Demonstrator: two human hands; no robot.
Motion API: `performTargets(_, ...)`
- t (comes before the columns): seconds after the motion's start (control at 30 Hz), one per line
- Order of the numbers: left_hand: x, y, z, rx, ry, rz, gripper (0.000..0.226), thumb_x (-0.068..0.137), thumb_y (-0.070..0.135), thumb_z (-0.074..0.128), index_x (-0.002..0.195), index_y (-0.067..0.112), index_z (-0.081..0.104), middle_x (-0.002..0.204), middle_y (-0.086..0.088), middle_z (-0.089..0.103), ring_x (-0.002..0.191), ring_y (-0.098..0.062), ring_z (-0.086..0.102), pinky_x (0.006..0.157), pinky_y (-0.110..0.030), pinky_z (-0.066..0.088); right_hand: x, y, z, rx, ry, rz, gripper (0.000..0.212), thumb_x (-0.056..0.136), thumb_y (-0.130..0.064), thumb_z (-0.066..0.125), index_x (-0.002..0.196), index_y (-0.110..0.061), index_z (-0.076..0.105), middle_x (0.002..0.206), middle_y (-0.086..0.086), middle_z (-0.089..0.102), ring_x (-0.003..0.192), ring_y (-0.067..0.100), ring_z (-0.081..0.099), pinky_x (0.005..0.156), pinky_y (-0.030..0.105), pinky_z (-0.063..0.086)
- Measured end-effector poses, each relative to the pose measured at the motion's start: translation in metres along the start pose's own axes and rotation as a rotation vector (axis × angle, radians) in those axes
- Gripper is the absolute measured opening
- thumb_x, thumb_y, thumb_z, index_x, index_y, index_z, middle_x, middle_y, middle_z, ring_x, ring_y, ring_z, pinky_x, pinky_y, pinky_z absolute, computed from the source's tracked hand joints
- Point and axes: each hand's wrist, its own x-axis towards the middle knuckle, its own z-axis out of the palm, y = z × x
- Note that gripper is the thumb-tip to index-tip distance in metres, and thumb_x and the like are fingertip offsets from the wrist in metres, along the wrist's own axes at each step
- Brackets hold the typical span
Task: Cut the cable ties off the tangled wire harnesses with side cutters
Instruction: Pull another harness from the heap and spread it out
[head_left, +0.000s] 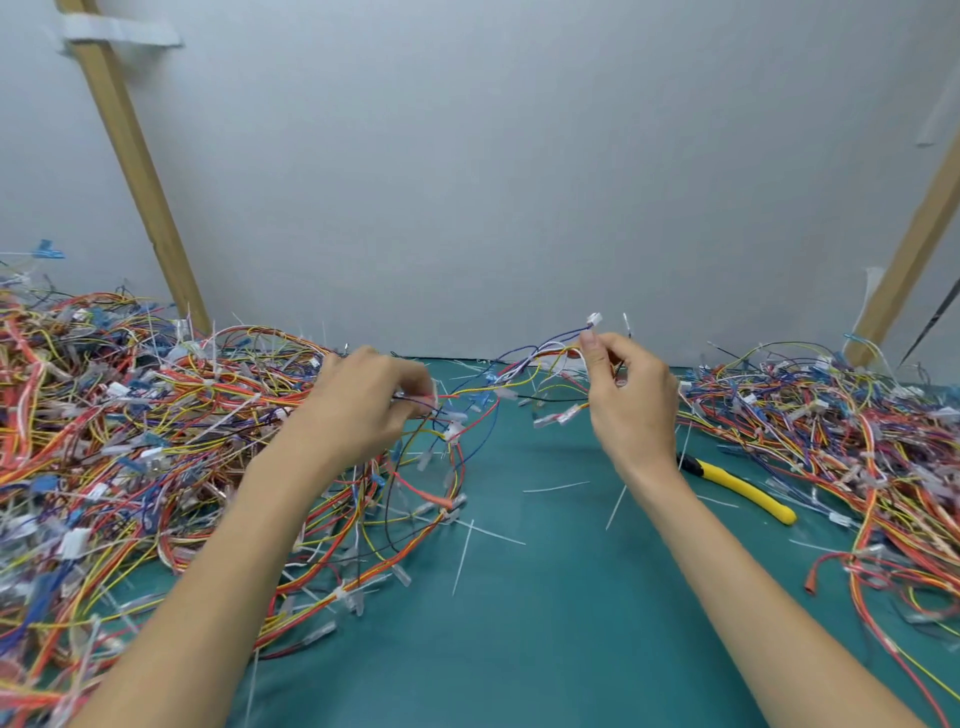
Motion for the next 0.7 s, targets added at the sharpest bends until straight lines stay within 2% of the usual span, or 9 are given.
performTargets(0.07, 0.0013, -0.0004, 0.0011, -0.086, 0.041, 0.014, 0.02, 0.087, 0.004, 0.062, 0.089, 0.021, 0.072, 0.085, 0.007, 0.073, 0.093, -0.017, 0.067, 0.08, -0.028, 0.047, 0.0002, -0.0002, 0.001, 0.015, -0.05, 0.003, 0.035, 0.098, -0.032, 0.054, 0.068, -0.015, 0.057, 0.054, -0.004, 0.039, 0.054, 0.007, 0.036, 0.053, 0.017, 0.029)
performTargets(0.13, 0.002, -0.0008, 0.0016, -0.165, 0.063, 0.004, 0.02, 0.086, 0.002, 0.062, 0.086, 0.02, 0.072, 0.077, 0.007, 0.072, 0.08, -0.011, 0.068, 0.068, -0.019, 0.046, 0.0004, -0.0007, 0.0012, 0.025, -0.095, 0.008, 0.032, 0.098, -0.032, 0.054, 0.07, -0.019, 0.058, 0.057, -0.003, 0.046, 0.056, 0.009, 0.038, 0.054, 0.017, 0.029)
performTargets(0.27, 0.0026, -0.0014, 0.004, -0.199, 0.12, -0.005, 0.012, 0.087, 0.008, 0.066, 0.082, 0.019, 0.068, 0.059, 0.014, 0.062, 0.061, -0.003, 0.062, 0.057, -0.015, 0.041, 0.0002, -0.0049, 0.0004, 0.038, -0.244, -0.003, 0.032, 0.099, -0.03, 0.054, 0.08, -0.008, 0.068, 0.068, 0.017, 0.054, 0.062, 0.017, 0.039, 0.062, 0.03, 0.034)
performTargets(0.37, 0.003, -0.0026, 0.0069, -0.171, 0.124, -0.047, 0.008, 0.09, 0.01, 0.064, 0.087, 0.017, 0.065, 0.054, 0.018, 0.055, 0.063, -0.014, 0.062, 0.057, -0.021, 0.039, 0.0007, -0.007, -0.0015, 0.011, -0.283, -0.008, 0.033, 0.099, -0.028, 0.053, 0.081, -0.004, 0.067, 0.064, 0.018, 0.049, 0.061, 0.021, 0.035, 0.06, 0.034, 0.03)
performTargets(0.43, 0.0032, -0.0034, 0.009, -0.164, 0.122, -0.063, 0.002, 0.091, 0.012, 0.063, 0.092, 0.014, 0.064, 0.054, 0.015, 0.058, 0.058, -0.01, 0.058, 0.055, -0.017, 0.037, 0.003, -0.0061, -0.0042, -0.017, -0.264, -0.01, 0.032, 0.099, -0.027, 0.054, 0.078, -0.005, 0.065, 0.063, 0.018, 0.045, 0.06, 0.021, 0.032, 0.057, 0.032, 0.03)
performTargets(0.5, 0.0031, -0.0036, 0.0096, -0.163, 0.115, -0.068, 0.002, 0.093, 0.015, 0.061, 0.093, 0.014, 0.062, 0.055, 0.01, 0.063, 0.052, -0.003, 0.055, 0.054, -0.019, 0.037, 0.0052, -0.0039, -0.0062, -0.071, -0.259, -0.012, 0.032, 0.098, -0.028, 0.055, 0.078, -0.005, 0.065, 0.059, 0.01, 0.042, 0.059, 0.018, 0.031, 0.054, 0.026, 0.028)
performTargets(0.6, 0.0038, -0.0028, 0.007, -0.171, 0.101, -0.038, 0.004, 0.092, 0.011, 0.061, 0.091, 0.015, 0.06, 0.057, 0.012, 0.06, 0.057, -0.008, 0.06, 0.059, -0.029, 0.044, 0.0058, 0.0012, -0.0054, -0.181, -0.246, -0.015, 0.03, 0.097, -0.032, 0.055, 0.083, -0.009, 0.068, 0.058, -0.001, 0.045, 0.062, 0.021, 0.04, 0.058, 0.034, 0.03)
performTargets(0.67, 0.0041, -0.0002, 0.0052, -0.199, 0.119, 0.018, 0.009, 0.091, 0.006, 0.061, 0.088, 0.014, 0.059, 0.066, 0.014, 0.054, 0.067, -0.019, 0.062, 0.065, -0.033, 0.046, 0.0023, 0.0016, -0.0023, -0.276, -0.226, -0.05, 0.027, 0.097, -0.035, 0.055, 0.089, -0.015, 0.07, 0.068, -0.001, 0.057, 0.072, 0.025, 0.051, 0.061, 0.034, 0.035)
performTargets(0.7, 0.0037, 0.0012, 0.0052, -0.216, 0.135, 0.044, 0.009, 0.091, 0.005, 0.061, 0.088, 0.013, 0.058, 0.068, 0.014, 0.052, 0.066, -0.017, 0.059, 0.065, -0.031, 0.043, -0.0004, 0.0009, 0.0002, -0.308, -0.223, -0.079, 0.025, 0.096, -0.036, 0.055, 0.091, -0.018, 0.071, 0.076, 0.0, 0.061, 0.076, 0.025, 0.054, 0.062, 0.033, 0.036)
